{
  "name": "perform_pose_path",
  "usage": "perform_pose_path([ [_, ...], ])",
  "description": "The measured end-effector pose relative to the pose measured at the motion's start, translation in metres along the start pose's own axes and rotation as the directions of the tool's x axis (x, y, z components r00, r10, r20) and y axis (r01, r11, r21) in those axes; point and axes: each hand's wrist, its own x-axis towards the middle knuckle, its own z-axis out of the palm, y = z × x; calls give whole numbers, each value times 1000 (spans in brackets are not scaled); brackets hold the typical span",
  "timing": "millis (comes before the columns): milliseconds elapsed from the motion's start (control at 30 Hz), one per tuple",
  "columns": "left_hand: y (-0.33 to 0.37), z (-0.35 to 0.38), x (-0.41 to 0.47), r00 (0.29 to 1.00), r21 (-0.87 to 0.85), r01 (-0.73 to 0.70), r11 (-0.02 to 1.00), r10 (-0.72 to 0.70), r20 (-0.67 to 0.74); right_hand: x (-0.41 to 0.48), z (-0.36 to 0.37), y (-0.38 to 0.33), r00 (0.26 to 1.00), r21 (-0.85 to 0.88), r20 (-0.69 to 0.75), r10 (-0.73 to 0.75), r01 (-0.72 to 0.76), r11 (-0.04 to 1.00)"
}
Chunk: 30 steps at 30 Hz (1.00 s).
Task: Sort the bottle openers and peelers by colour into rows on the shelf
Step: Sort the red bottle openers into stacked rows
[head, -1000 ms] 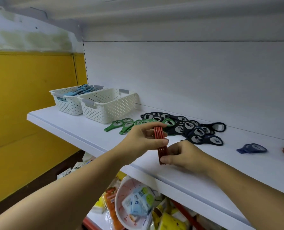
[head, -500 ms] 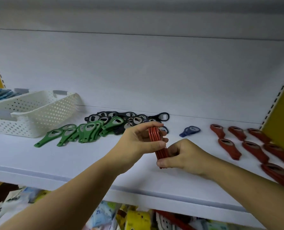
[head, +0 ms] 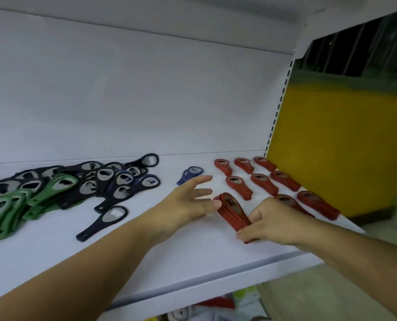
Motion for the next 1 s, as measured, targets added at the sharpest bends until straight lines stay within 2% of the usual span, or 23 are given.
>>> perform_pose_path([
  [100, 7, -12, 18, 996, 153, 90, 984, -90, -10, -7, -20, 12, 987, -126, -70, 148, -156, 980],
  [167, 4, -18, 27, 993, 126, 119, 985, -116, -30, -8, -33, 18, 965, -209, -133, 226, -250, 945],
  [267, -13, -27, 31, 996, 110, 70, 992, -64, -57, -6, -44, 19, 935, -341, -183, 304, -350, 872],
  [367, -21, -33, 29, 999, 107, 33, 994, -31, -19, 0, -46, 17, 918, -427, -179, 353, -396, 813],
  [700, -19, -28, 16, 998, 338, -53, 940, 56, 1, 19, -47, -2, 904, -562, -144, 403, -410, 719],
  [767, -18, -27, 15, 998, 363, -65, 929, 67, 6, 17, -49, -8, 913, -617, -180, 367, -395, 680],
  [833, -15, -27, 13, 996, 400, -82, 913, 83, 13, 19, -53, -16, 940, -674, -264, 215, -339, 656],
  [933, -10, -32, 14, 993, 497, -98, 862, 116, -4, 24, -47, -33, 951, -677, -308, -39, -190, 711],
  [1000, -8, -40, 15, 991, 521, -72, 850, 122, -62, 30, -29, -40, 962, -665, -256, -99, -100, 740],
])
